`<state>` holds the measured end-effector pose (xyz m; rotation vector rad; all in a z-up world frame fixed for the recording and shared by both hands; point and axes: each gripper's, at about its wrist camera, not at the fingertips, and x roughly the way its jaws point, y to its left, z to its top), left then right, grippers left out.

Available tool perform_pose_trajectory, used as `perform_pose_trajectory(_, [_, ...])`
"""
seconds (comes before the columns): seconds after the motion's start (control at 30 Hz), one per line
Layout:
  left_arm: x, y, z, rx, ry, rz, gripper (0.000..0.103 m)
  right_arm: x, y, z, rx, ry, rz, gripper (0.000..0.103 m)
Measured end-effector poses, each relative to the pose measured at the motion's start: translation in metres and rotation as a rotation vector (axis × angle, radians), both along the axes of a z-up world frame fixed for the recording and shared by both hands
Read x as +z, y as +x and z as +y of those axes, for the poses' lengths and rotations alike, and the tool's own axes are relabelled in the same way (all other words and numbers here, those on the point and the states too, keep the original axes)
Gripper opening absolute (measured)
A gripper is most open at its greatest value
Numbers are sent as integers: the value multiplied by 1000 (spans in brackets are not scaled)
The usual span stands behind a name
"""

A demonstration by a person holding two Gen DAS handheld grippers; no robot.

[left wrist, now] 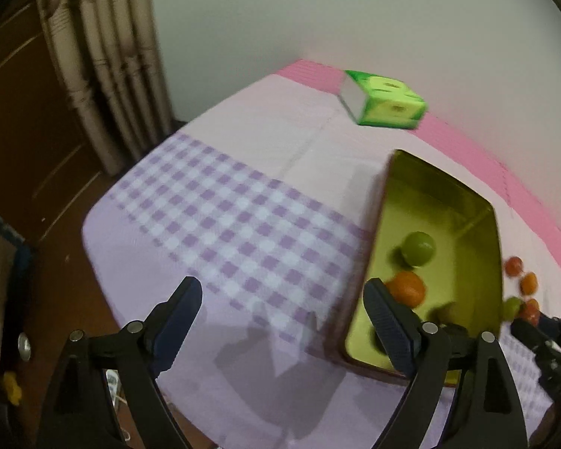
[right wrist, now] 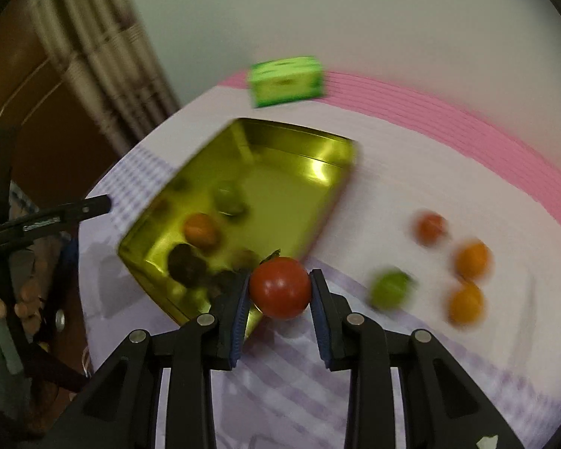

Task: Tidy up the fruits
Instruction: 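Carry the red tomato into the tray and open the right tool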

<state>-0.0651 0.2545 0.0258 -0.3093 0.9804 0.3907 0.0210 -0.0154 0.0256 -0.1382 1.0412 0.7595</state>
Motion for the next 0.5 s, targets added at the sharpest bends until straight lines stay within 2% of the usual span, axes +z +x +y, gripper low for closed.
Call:
perform_pose_trajectory(0.23, [-10,4,8,11,-53,30,88,-27,-4,69,110,-97,-3,29])
perform_pose_trajectory(0.5, [-10,7,4,-10,-47,35,88,-41,5,85,103,-126,4,30])
